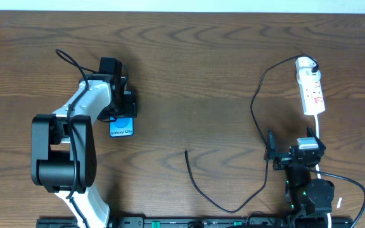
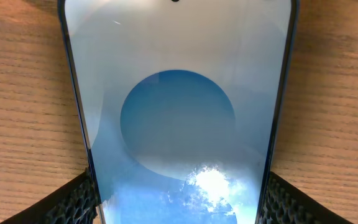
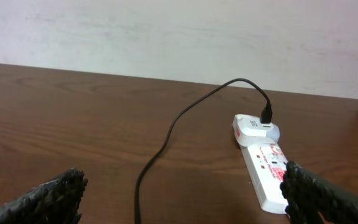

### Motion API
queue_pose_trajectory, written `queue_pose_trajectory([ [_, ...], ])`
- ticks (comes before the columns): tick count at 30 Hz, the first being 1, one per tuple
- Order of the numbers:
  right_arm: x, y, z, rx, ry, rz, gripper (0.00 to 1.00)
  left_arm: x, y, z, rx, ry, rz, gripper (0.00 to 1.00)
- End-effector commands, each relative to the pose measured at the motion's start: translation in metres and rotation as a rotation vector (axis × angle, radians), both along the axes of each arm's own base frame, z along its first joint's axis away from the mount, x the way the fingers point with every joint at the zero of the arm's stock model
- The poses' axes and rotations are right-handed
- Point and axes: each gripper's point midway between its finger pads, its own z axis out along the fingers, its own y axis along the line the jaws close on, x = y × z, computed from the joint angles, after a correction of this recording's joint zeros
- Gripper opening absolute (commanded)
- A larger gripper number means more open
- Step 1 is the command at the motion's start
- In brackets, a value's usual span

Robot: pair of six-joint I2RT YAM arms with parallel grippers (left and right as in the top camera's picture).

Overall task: Plug charger to phone and switch on socket
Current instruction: 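Close the left gripper on the phone's long sides, then lift the phone with the left gripper and tilt it upright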

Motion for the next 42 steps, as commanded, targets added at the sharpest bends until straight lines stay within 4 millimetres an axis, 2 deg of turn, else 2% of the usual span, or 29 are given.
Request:
queue_pose_trajectory([
  [1, 0.000, 0.002, -0.001, -0.012, 0.000, 0.011, 0.99, -0.008, 0.003, -0.018, 0.013, 0.055, 0.007, 0.08],
  [9, 0.000, 0.002, -0.001, -0.012, 0.000, 0.012, 0.99, -0.009, 0.003, -0.017, 0.013, 0.054, 0.004, 0.07],
  [13, 0.000, 0.002, -0.001, -0.012, 0.000, 0.011, 0.99, -0.004, 0.003, -0.009, 0.012, 0.031, 0.004, 0.08],
  [24, 0.000, 0.002, -0.001, -0.012, 0.000, 0.011, 0.99, 0.011, 0.002, 0.033, 0.006, -0.081, 0.005, 0.07],
  [34, 0.000, 0.002, -0.001, -0.012, 0.000, 0.012, 0.99, 0.012, 0.001, 0.072, -0.006, -0.168, 0.008, 0.07],
  [37, 0.000, 0.002, -0.001, -0.012, 0.000, 0.011, 0.99, 0.009, -0.013, 0.081, -0.083, -0.177, -0.007, 0.07],
  [38, 0.000, 0.002, -0.001, -0.012, 0.000, 0.011, 0.99, 0.007, -0.026, 0.087, -0.160, -0.183, -0.022, 0.08],
  [42, 0.000, 0.002, -0.001, -0.012, 0.000, 0.012, 0.99, 0.005, -0.054, 0.098, -0.332, -0.184, -0.023, 0.07],
])
